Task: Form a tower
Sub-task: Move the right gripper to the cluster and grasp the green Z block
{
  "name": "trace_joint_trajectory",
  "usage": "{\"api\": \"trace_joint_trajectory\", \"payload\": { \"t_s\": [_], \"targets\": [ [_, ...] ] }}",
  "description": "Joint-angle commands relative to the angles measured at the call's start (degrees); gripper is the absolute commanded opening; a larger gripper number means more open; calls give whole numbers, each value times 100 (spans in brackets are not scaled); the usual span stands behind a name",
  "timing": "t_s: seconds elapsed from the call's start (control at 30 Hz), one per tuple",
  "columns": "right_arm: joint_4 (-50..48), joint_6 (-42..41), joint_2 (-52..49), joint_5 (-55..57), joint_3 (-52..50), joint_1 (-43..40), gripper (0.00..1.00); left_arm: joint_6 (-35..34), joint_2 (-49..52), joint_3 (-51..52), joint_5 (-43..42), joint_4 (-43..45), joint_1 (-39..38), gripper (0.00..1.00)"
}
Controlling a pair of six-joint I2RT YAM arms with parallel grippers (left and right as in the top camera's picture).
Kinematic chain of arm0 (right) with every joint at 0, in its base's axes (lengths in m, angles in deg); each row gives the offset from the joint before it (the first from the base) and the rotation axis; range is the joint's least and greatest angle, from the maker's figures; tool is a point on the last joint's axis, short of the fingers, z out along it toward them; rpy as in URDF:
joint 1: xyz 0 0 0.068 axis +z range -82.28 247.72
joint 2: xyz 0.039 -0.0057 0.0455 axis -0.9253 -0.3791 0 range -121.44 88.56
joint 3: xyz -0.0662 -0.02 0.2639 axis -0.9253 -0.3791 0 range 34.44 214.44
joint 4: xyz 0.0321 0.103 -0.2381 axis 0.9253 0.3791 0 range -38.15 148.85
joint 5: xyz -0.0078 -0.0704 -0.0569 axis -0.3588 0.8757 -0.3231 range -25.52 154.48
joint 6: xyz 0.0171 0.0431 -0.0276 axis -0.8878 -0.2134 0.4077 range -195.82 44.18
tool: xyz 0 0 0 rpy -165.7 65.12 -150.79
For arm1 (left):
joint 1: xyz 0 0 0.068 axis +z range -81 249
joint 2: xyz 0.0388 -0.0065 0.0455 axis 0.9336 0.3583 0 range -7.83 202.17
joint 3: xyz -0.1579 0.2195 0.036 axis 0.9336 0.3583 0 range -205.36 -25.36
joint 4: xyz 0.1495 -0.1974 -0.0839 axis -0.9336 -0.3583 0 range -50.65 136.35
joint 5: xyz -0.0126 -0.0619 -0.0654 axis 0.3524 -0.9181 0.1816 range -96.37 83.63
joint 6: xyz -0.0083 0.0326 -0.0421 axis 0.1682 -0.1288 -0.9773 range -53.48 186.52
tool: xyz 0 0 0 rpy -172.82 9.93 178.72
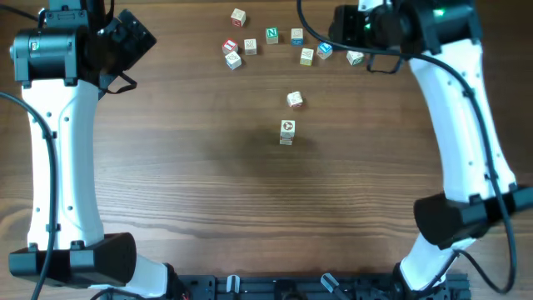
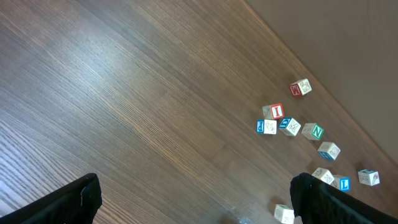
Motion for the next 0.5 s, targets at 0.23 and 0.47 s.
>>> {"api": "trace_joint_trajectory", "payload": {
  "t_s": [0.23, 0.47],
  "targets": [
    [-723, -610, -2691, -778, -435, 264, 98, 48, -9, 0, 52, 11, 31, 100],
    [-931, 1488, -2813, 42, -555, 525, 88, 48, -9, 0, 52, 9, 31, 100]
  ]
}}
